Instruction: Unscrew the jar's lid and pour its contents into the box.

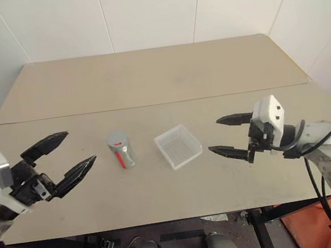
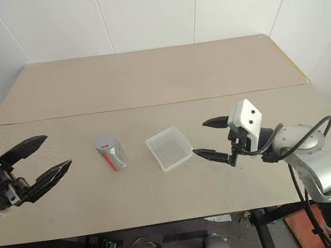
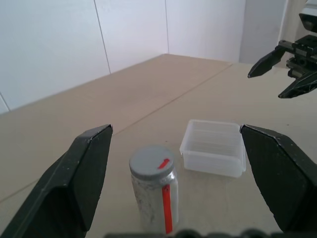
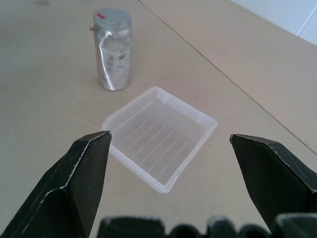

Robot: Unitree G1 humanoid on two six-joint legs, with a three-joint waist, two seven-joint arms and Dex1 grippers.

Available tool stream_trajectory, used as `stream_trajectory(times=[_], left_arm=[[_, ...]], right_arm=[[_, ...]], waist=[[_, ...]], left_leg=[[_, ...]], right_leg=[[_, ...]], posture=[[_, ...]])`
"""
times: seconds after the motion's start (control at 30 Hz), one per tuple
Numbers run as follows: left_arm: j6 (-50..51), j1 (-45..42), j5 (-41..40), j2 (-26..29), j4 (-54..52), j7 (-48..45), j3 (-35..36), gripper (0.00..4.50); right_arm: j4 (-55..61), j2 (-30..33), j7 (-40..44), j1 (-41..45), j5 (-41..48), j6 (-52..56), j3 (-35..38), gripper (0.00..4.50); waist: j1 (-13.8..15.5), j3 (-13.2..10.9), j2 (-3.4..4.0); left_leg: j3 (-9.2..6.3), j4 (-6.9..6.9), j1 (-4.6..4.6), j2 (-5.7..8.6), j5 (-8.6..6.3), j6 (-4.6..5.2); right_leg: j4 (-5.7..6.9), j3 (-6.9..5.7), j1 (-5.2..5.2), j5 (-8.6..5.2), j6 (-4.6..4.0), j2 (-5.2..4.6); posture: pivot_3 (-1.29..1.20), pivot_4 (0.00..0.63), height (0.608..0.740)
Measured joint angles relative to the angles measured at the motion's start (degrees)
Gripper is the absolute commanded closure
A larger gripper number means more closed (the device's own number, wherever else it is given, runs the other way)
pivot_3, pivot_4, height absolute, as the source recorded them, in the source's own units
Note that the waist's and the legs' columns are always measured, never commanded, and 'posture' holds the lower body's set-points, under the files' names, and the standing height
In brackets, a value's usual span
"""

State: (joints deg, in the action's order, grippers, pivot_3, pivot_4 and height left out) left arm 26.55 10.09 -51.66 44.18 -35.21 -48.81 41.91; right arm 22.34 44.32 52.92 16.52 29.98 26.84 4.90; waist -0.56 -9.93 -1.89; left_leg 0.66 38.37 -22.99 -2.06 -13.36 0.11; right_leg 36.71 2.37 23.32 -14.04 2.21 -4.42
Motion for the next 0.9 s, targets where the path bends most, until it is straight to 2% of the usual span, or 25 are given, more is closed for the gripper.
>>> stream_trajectory(times=[0.27, 0.5, 0.7, 0.9], left_arm=[[0.3, 4.3, -0.6, -1.2, -4.1, 4.7, 1.1, 0.03], [0.3, 11.1, 1.6, -6.4, -10.3, 11.3, -1.7, 0.03], [0.0, 14.9, 8.8, -10.2, -12.5, 16.7, -9.9, 0.03], [-0.2, 5.6, 19.7, -16.7, -8.3, 27.6, -22.6, 0.03]], right_arm=[[-0.4, 0.0, 0.0, 0.6, 0.6, 0.0, 0.5, 0.00], [-1.1, 1.6, 3.0, 0.9, 0.7, -0.1, 0.9, 0.00], [-1.5, 3.7, 6.2, 1.6, 1.2, -0.5, 1.3, 0.00], [-1.4, 3.7, 9.9, 6.1, 3.1, -0.5, 0.3, 0.00]], waist=[[-0.3, 0.0, 0.00], [-0.2, 0.0, 0.00], [-0.2, 0.0, 0.00], [-0.1, 0.0, -0.01]], left_leg=[[0.03, 0.00, 0.06, -0.01, 0.00, 0.00], [0.03, -0.01, 0.05, 0.01, 0.00, 0.00], [0.05, -0.01, 0.11, 0.00, 0.00, 0.00], [0.02, 0.00, 0.13, 0.03, 0.00, 0.00]], right_leg=[[-0.01, 0.04, -0.04, 0.00, -0.01, 0.01], [-0.02, 0.04, -0.05, 0.00, -0.01, 0.00], [-0.02, 0.05, -0.08, 0.00, -0.03, 0.03], [-0.06, 0.04, -0.16, 0.02, -0.02, 0.03]], posture=[[0.00, 0.150, 0.740], [0.00, 0.150, 0.740], [0.00, 0.150, 0.740], [0.00, 0.150, 0.740]])
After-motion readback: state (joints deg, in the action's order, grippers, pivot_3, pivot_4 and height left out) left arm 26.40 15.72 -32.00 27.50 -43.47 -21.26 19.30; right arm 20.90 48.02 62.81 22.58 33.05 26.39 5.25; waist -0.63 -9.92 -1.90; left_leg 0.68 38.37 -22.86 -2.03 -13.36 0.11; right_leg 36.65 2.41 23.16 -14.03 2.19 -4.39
